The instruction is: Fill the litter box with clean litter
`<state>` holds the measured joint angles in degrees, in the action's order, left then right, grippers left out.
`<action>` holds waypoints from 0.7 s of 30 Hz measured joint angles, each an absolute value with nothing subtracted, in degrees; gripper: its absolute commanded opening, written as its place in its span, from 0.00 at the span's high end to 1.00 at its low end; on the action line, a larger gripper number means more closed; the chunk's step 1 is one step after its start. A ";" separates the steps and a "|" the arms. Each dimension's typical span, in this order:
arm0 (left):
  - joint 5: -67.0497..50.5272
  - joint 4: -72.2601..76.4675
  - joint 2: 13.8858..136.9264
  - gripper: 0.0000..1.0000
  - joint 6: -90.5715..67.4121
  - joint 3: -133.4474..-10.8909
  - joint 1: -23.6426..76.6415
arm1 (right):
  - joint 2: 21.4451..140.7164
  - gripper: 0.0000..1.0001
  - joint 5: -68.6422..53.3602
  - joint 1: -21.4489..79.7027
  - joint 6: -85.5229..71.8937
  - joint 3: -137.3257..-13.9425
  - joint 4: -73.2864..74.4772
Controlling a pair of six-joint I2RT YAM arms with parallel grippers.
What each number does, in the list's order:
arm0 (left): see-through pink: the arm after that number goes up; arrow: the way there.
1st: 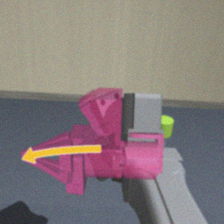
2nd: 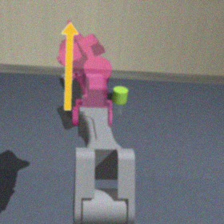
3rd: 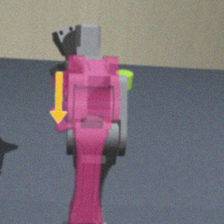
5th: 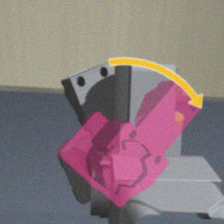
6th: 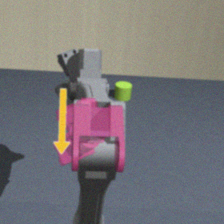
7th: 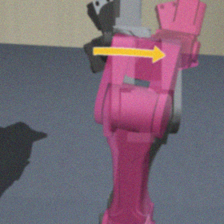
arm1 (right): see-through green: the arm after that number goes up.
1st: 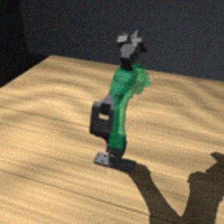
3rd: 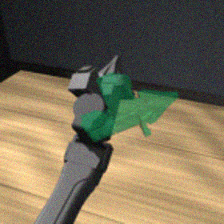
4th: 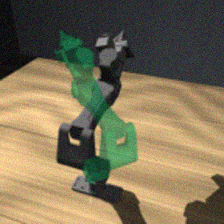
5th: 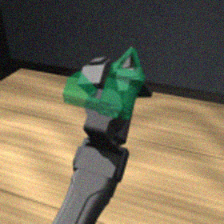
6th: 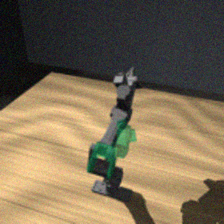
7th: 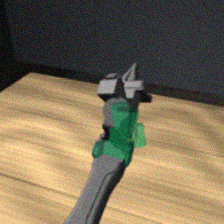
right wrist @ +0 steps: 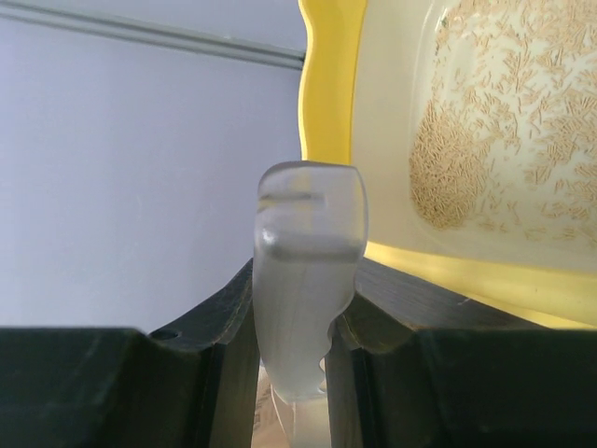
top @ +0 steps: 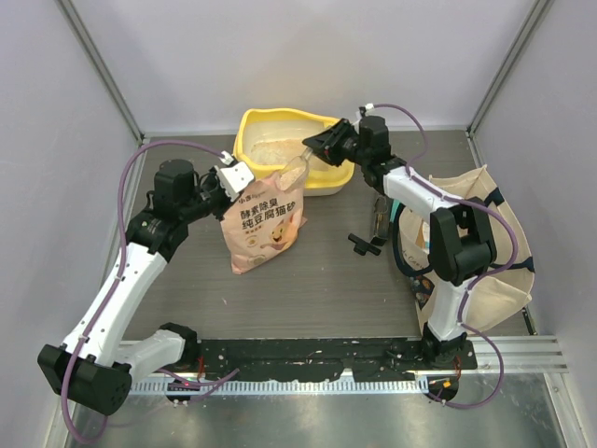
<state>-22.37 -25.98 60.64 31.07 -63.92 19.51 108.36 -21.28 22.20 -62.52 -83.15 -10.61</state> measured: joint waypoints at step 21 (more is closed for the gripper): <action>-20.53 -26.33 61.32 1.00 31.75 -64.42 19.92 | 109.45 0.99 -26.94 13.04 -71.05 -87.09 -15.40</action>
